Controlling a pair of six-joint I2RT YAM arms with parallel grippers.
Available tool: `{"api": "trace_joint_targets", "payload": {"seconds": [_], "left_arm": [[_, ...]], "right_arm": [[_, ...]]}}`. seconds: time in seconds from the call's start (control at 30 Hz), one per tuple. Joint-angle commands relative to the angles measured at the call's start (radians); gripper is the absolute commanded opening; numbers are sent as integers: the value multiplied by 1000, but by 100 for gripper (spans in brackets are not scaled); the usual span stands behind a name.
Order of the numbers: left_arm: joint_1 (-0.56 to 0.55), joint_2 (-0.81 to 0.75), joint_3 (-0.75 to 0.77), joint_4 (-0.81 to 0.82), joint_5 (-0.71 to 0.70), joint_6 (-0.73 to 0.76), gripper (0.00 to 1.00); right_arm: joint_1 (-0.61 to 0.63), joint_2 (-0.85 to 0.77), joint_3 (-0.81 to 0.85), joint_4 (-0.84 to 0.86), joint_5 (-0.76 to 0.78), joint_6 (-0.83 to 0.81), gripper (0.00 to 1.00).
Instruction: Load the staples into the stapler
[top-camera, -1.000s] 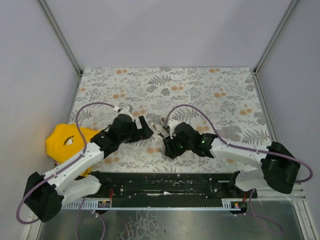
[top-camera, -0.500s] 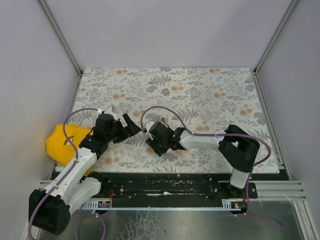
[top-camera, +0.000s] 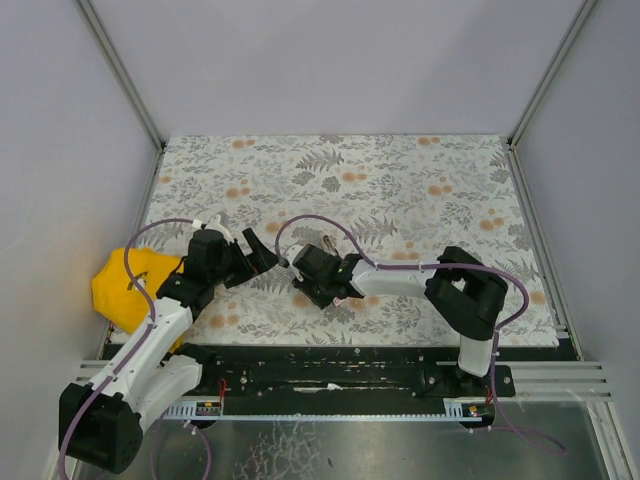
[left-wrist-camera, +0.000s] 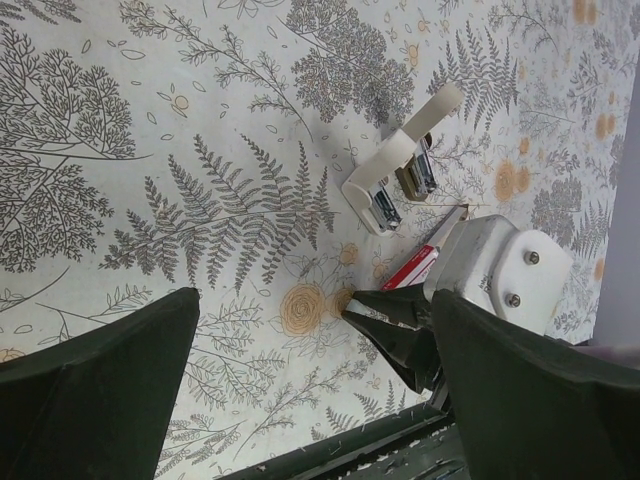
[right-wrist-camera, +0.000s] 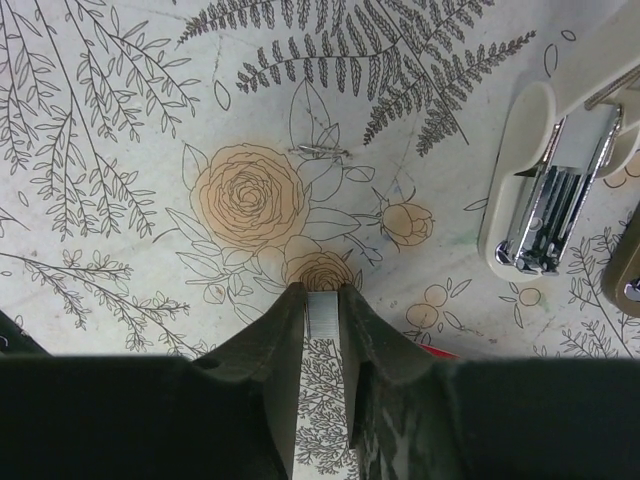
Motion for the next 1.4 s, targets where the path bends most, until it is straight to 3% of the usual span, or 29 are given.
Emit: {"api": "trace_joint_targets", "payload": {"seconds": [0.0, 0.23, 0.43, 0.6, 0.8, 1.0, 1.37], "left_arm": [[6, -23, -19, 59, 27, 16, 98], [6, -108, -74, 169, 135, 5, 97], [6, -228, -141, 336, 275, -60, 96], [1, -270, -227, 652, 421, -242, 96], [-34, -267, -239, 873, 492, -367, 96], [-136, -227, -177, 914, 461, -385, 81], [-284, -128, -151, 1050, 367, -436, 53]], "right_arm": [[11, 14, 27, -21, 35, -21, 25], [-14, -67, 26, -4, 9, 24, 19], [-184, -257, -49, 136, -284, 168, 19], [-302, -408, -159, 370, -527, 379, 19], [-351, -516, -317, 878, -692, 773, 20], [-351, -527, -371, 1176, -748, 973, 21], [-351, -552, -375, 1206, -789, 987, 22]]}}
